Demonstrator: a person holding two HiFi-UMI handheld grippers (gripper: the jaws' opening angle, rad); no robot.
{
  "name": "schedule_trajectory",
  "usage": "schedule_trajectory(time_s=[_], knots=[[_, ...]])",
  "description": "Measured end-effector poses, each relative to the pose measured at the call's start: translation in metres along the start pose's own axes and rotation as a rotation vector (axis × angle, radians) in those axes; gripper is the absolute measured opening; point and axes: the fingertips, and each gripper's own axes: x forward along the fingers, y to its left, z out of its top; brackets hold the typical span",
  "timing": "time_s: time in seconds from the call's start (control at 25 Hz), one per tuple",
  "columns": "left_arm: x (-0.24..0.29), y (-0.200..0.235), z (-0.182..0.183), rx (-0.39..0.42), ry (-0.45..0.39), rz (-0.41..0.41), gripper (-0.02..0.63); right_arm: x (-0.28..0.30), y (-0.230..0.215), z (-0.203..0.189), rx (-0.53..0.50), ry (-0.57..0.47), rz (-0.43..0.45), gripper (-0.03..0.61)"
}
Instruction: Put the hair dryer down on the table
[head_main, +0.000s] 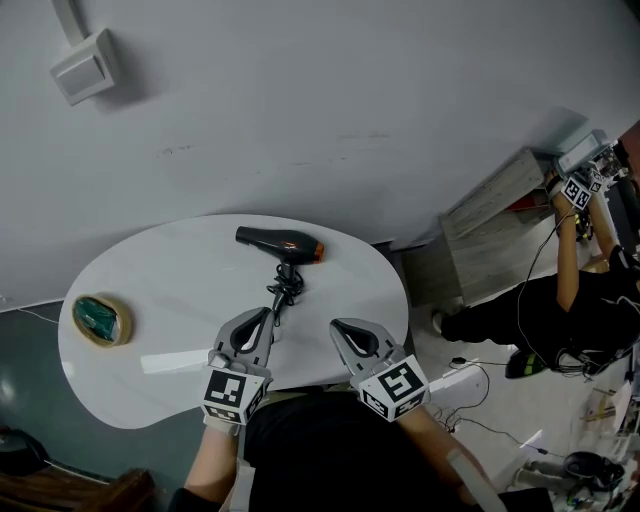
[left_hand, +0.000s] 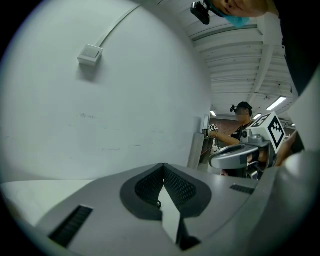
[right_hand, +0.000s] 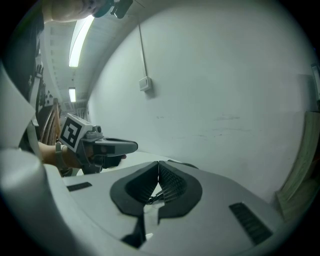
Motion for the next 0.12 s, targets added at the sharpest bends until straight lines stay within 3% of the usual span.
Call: schedule_trajectory(time_s=[0.12], knots=[[0.0021, 0.0009, -0.0021, -0.004, 0.013, 0.000, 0.011, -0.0002, -0.0047, -0.0001, 0.005, 0.000, -0.005, 0.015]])
